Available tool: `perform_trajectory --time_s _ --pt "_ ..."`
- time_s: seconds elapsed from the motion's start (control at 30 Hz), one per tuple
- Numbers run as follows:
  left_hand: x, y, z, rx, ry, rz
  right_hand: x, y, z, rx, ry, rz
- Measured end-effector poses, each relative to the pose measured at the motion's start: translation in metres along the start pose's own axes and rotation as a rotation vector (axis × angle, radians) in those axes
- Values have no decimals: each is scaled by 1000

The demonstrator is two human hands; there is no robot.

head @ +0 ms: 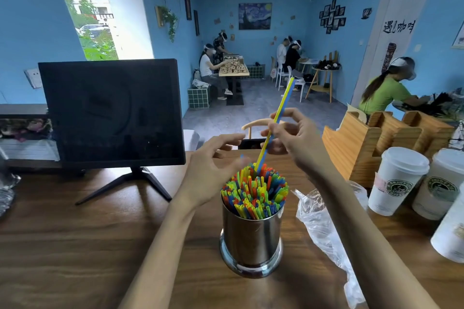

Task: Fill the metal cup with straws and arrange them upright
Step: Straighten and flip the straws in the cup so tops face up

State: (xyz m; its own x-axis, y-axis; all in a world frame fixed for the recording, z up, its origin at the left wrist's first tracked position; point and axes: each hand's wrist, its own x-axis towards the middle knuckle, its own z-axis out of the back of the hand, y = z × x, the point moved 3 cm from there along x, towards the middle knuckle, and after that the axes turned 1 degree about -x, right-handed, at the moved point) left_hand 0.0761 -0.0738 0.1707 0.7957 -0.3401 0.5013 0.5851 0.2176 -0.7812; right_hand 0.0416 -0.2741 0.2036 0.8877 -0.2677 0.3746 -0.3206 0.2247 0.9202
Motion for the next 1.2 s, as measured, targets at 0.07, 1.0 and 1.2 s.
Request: perform_trajectory --time_s 0.07,1.0,1.2 --pt "6 13 0 57 -63 83 -2 -11 -4 -248 38 16" --pt "13 8 -1 -55 -203 -28 -26 -56 -23 -638 373 83" --pt "10 -21 9 -93 -368 -214 -29 -55 -23 -556 417 52"
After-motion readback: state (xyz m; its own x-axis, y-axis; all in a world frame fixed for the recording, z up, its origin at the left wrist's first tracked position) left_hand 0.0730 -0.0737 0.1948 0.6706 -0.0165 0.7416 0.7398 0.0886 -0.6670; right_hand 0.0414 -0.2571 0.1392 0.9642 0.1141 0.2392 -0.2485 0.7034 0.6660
